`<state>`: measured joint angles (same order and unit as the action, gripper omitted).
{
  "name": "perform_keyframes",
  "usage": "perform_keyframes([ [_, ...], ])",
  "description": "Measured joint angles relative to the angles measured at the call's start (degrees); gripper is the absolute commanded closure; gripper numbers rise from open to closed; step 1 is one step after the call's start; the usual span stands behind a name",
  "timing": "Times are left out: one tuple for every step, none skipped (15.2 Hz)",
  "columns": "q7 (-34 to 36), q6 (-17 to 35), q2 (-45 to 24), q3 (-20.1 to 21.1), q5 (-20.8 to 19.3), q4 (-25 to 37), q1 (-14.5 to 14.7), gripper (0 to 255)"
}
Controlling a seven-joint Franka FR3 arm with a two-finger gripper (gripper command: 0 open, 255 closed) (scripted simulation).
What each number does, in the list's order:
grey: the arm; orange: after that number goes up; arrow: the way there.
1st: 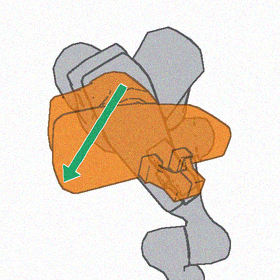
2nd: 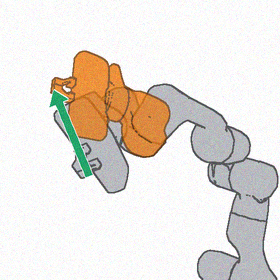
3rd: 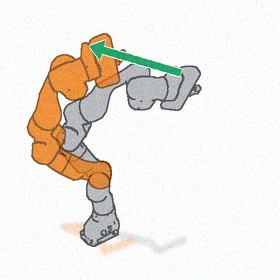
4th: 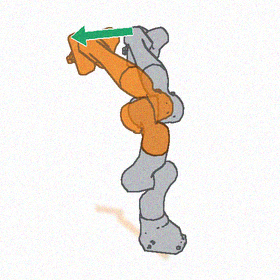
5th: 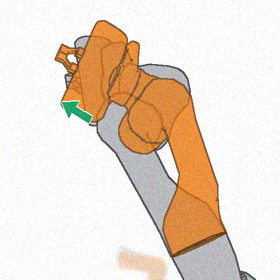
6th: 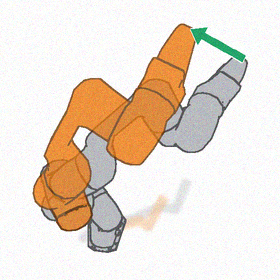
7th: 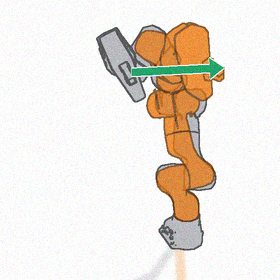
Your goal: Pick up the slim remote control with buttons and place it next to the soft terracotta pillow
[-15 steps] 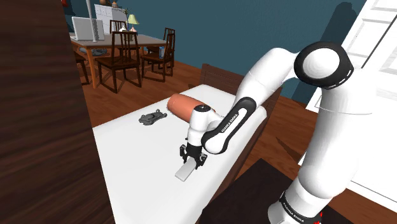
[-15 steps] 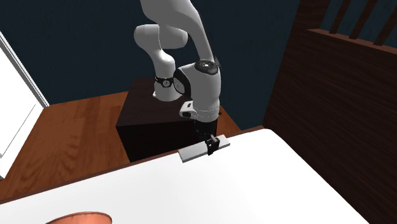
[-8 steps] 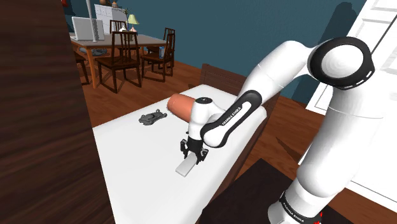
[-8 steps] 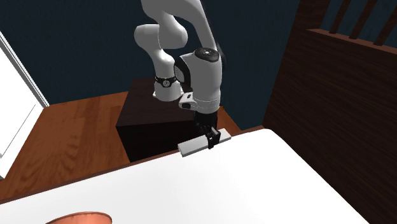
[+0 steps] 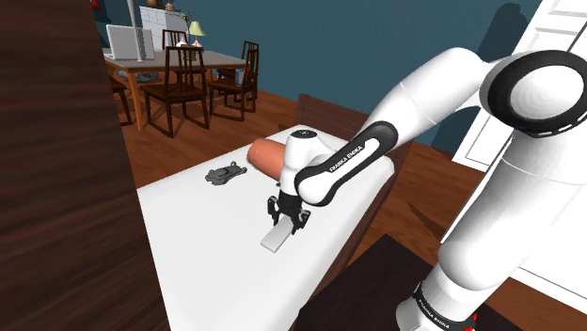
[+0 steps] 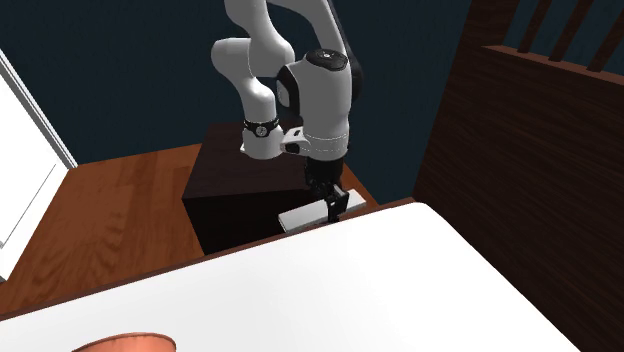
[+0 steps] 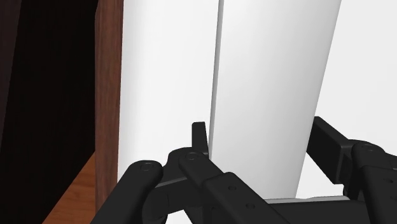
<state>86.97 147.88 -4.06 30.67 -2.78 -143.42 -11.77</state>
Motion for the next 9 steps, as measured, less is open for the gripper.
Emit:
perform_keyframes([
  [-0.54,-0.65,0.75,0.14,0.74,0.01,-0.07,255],
  [-1.08,-1.44,1.45,0.23,1.42,0.21,-0.14,255],
  [-1.72,-2.15,2.32,0.31,2.22,0.17,-0.21,255],
  [-2.08,-2.96,3.09,0.45,2.91,0.32,-0.15,255],
  [-2.72,-3.80,3.91,0.43,3.62,0.46,-0.22,255],
  [-3.14,-4.78,4.78,0.51,4.37,0.70,-0.15,255],
  [-3.56,-5.52,5.41,0.50,4.88,0.88,-0.14,255],
  [-3.93,-6.47,6.25,0.53,5.53,1.11,-0.06,255],
  [-4.44,-7.35,7.08,0.47,6.16,1.26,-0.03,255],
])
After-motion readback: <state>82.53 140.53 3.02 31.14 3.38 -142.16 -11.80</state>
